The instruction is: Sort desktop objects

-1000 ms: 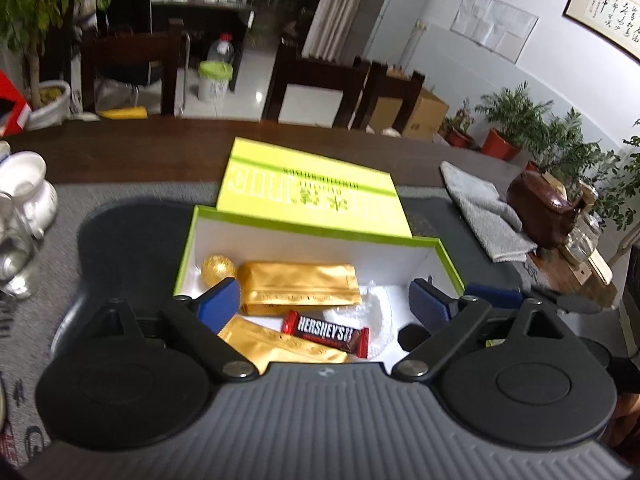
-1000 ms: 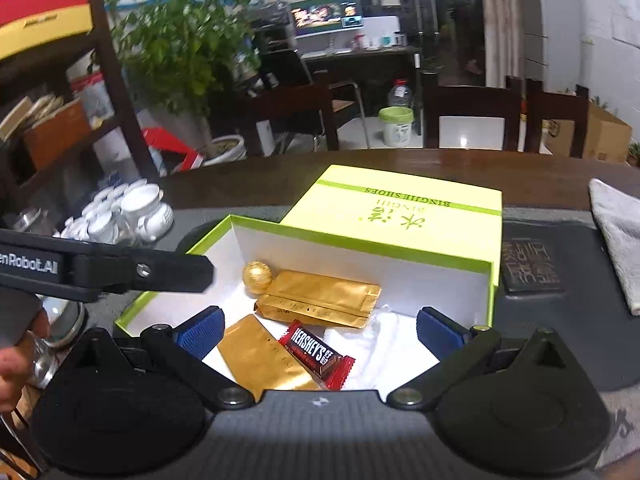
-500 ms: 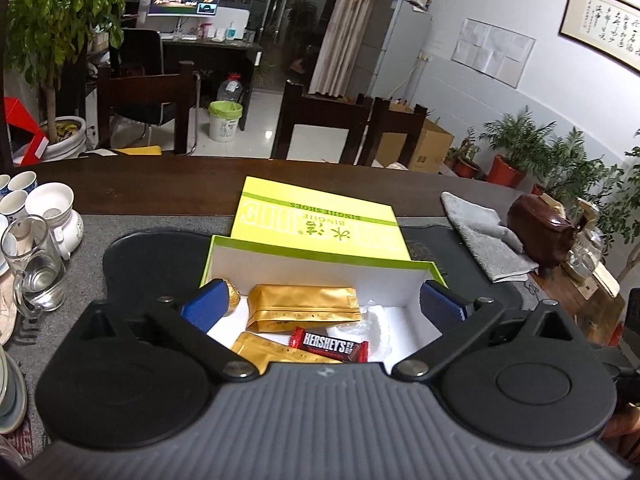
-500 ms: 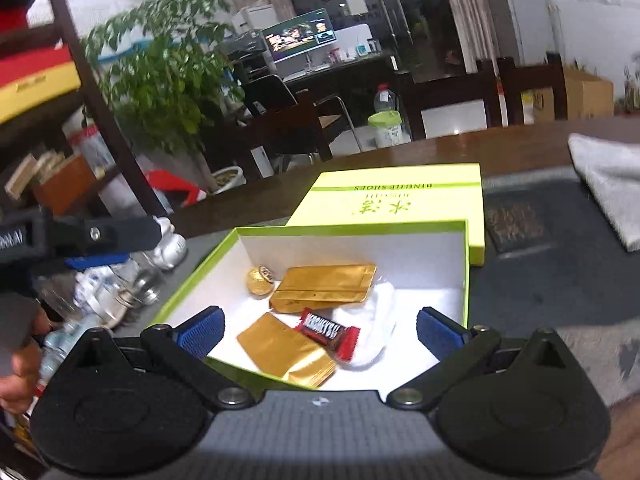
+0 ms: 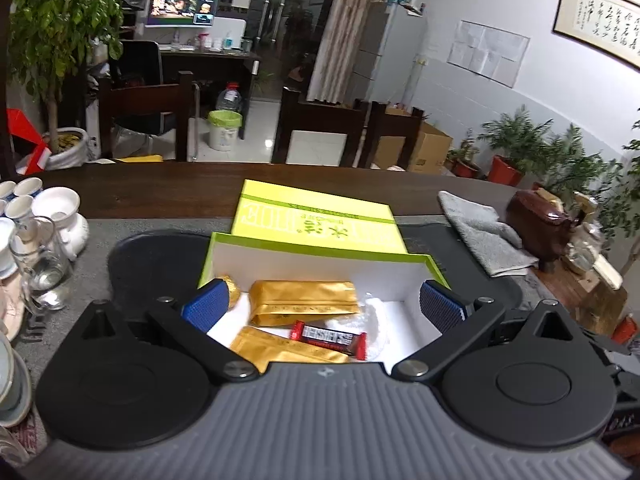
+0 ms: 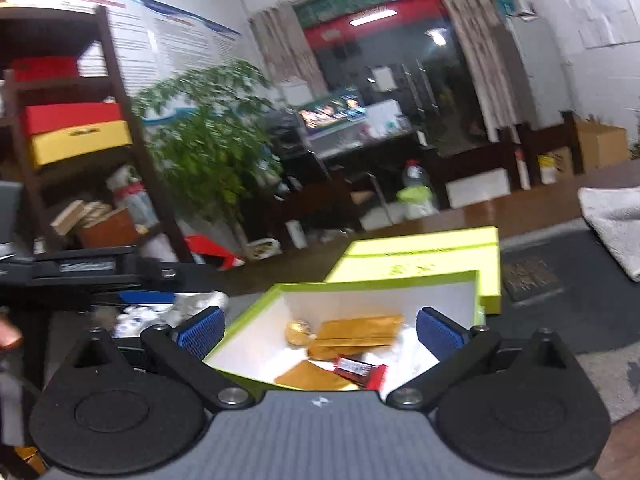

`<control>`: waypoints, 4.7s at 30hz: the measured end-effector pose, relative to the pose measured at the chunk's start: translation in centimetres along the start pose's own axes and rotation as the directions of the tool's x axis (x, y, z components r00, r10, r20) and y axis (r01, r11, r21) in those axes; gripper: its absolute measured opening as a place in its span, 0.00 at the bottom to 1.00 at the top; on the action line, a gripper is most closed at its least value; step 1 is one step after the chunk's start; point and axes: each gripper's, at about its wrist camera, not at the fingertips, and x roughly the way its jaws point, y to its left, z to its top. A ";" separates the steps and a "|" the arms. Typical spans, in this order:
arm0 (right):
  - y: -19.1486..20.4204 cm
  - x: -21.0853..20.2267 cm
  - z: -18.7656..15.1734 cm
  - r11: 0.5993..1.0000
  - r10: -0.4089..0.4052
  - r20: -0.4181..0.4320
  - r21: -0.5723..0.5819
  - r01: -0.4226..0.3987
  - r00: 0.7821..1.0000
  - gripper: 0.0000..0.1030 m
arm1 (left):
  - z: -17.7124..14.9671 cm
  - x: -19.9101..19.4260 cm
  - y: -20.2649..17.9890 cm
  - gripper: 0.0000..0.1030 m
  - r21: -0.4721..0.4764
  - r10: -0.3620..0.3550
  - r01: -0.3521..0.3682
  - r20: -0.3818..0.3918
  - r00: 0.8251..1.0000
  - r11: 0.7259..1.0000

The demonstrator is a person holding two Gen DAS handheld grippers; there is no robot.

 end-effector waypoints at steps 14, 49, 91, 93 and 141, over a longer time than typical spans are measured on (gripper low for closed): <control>2.8 -2.2 -1.2 0.992 0.124 0.071 -0.026 -0.123 0.990 1.00 | -0.8 -1.8 -0.4 0.99 0.053 -0.015 0.013 0.036 0.999 0.999; -0.5 0.8 0.0 0.976 -0.212 -0.150 0.014 0.217 0.966 1.00 | -0.8 1.5 1.2 0.99 0.033 0.148 -0.146 -0.091 0.985 0.989; -1.0 3.4 0.7 0.938 -0.334 -0.275 -0.002 0.347 0.902 1.00 | -0.8 3.2 0.4 0.99 0.074 0.281 -0.272 -0.192 0.940 0.959; -1.1 3.4 0.7 0.938 -0.334 -0.276 -0.001 0.348 0.901 1.00 | -0.7 3.1 0.3 0.99 0.075 0.284 -0.275 -0.188 0.940 0.959; -1.3 5.4 1.5 0.923 -0.375 -0.325 -0.045 0.381 0.868 1.00 | -0.2 5.2 -0.5 0.99 0.146 0.322 -0.298 -0.191 0.927 0.943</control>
